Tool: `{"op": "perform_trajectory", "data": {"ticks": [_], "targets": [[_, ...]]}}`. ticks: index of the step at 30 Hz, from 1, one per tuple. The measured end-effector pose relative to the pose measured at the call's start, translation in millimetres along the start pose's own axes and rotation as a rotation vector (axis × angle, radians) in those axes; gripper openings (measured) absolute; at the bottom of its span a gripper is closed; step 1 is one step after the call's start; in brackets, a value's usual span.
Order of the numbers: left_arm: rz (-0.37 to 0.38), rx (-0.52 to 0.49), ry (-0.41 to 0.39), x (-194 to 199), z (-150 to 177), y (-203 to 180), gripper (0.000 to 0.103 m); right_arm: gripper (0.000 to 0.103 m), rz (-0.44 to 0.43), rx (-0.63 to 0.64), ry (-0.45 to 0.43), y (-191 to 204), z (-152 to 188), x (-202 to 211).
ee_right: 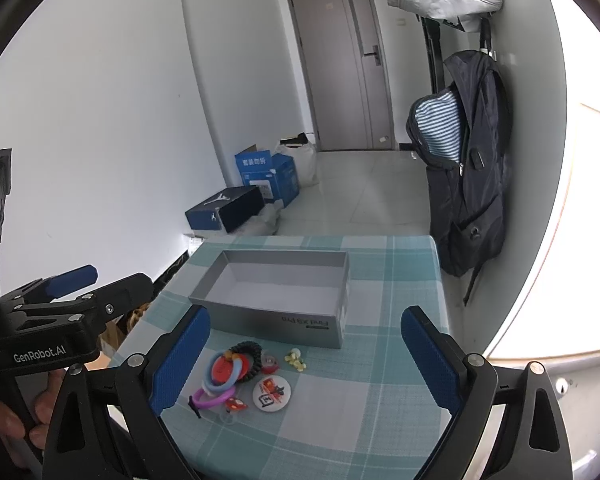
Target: Organize jewelry
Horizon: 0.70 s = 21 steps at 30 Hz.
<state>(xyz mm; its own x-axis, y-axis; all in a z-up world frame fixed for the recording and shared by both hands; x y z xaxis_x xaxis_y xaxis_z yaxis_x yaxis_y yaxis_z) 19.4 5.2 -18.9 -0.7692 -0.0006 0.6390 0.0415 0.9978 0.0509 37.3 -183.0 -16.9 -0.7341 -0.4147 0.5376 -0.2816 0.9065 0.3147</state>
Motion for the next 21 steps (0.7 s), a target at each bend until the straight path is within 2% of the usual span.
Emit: {"op": "perform_trajectory", "data": {"ticks": [21], "targets": [[0.02, 0.003, 0.002, -1.5, 0.8, -2.6, 0.102, 0.097, -0.004, -0.012, 0.002, -4.4, -0.5, 1.2]]}}
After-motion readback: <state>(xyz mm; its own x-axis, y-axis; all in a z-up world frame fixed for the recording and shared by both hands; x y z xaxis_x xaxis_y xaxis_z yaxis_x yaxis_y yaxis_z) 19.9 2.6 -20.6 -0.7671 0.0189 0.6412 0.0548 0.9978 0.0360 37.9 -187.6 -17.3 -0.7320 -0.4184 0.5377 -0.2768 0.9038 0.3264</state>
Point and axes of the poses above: each gripper's, at about its wrist camera, not at the fingertips, and x roughly against the way its jaws point, y to its left, z to its underside, the point moved 3 cm from there along -x, roughly the way its jaws point, and after that the axes turned 10 degrees about -x, right-handed, at the moved point
